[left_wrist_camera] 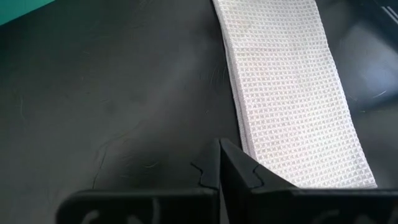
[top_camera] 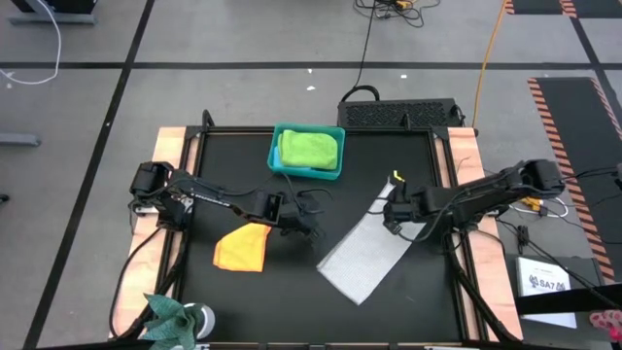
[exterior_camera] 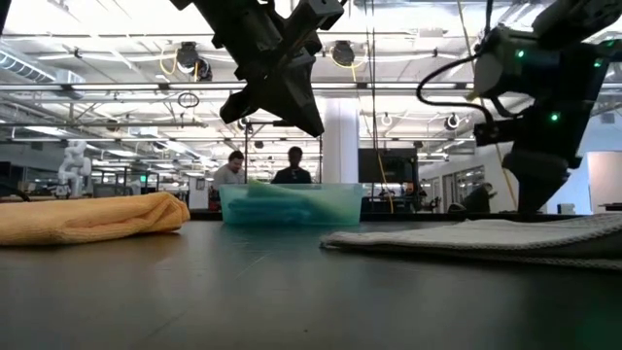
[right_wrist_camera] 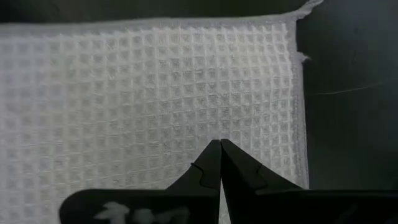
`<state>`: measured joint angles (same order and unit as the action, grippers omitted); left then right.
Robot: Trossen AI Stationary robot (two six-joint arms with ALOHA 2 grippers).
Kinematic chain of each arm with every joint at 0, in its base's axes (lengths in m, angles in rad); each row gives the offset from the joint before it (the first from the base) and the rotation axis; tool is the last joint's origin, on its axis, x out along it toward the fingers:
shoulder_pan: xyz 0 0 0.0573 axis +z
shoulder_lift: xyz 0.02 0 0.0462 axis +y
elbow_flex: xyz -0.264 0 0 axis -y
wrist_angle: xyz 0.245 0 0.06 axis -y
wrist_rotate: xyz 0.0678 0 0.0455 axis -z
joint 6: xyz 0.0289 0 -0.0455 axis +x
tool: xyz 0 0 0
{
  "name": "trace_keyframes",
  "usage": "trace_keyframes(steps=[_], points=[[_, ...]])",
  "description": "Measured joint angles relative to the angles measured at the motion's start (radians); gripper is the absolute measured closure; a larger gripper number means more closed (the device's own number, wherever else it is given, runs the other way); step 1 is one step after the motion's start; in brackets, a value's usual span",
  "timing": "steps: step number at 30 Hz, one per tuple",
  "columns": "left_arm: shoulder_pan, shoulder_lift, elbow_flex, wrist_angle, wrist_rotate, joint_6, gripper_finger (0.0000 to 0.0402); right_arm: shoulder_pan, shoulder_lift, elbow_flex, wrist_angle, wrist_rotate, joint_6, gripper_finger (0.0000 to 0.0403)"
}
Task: Fold microfiber towels
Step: Fold the gray towel
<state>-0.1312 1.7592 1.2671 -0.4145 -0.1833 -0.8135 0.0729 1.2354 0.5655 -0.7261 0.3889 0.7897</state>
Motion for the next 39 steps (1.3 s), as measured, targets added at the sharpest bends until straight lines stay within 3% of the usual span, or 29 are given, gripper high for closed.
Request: trace_keyframes(steps=[9, 28, 32, 39], points=[[0.0, 0.0, 0.0, 0.0, 0.0, 0.0, 0.0398, -0.016, 0.088, 0.001, 0.132, -0.014, -0.081, 0.0403], [0.0, 0.0, 0.0, 0.0, 0.0, 0.003, 0.0387, -0.015, 0.177, 0.001, 0.784, -0.057, -0.425, 0.0403], [0.0, 0.0, 0.0, 0.0, 0.0, 0.004, 0.0391, -0.008, 0.134, 0.001, 0.745, -0.11, -0.403, 0.0403], [0.008, 0.0, 0.0, 0.005, 0.0, 0.02, 0.0389, 0.023, -0.071, 0.001, 0.428, -0.099, -0.159, 0.0403]])
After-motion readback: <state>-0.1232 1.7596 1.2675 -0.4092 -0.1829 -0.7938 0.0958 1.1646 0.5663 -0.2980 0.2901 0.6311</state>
